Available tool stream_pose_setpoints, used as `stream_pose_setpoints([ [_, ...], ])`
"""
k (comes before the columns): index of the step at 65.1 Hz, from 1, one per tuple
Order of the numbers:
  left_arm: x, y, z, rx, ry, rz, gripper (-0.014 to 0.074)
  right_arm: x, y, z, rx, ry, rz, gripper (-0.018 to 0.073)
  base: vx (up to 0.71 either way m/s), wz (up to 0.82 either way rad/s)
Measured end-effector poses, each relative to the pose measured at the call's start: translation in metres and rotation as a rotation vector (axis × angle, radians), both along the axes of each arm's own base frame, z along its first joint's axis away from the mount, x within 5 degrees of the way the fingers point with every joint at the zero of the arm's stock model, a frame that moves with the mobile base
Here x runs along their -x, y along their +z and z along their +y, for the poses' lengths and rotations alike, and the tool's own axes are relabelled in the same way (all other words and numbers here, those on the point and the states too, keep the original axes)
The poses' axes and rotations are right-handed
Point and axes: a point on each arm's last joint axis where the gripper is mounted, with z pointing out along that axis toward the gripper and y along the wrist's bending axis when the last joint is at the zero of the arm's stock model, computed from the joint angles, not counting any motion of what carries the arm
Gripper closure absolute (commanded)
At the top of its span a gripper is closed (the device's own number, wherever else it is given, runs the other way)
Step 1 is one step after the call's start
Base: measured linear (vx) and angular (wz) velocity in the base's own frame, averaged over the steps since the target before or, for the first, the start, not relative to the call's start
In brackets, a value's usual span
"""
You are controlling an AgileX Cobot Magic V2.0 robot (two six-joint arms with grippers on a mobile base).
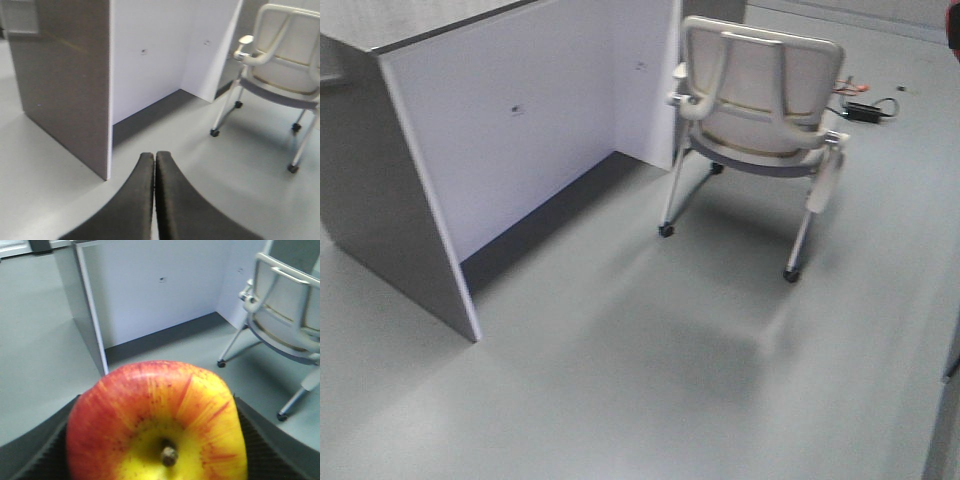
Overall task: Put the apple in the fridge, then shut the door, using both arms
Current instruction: 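Drive away from the counter past the desk holding the apple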
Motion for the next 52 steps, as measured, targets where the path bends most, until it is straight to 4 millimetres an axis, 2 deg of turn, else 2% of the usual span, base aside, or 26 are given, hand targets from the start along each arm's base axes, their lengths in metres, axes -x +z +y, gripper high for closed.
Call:
stream_pose_setpoints([
  [52,0.0,0.0,0.0,0.0,0.0,0.0,0.0604,0.0,0.0,0.0,0.0,0.0,0.0,0.0571,-0.02,0.42],
])
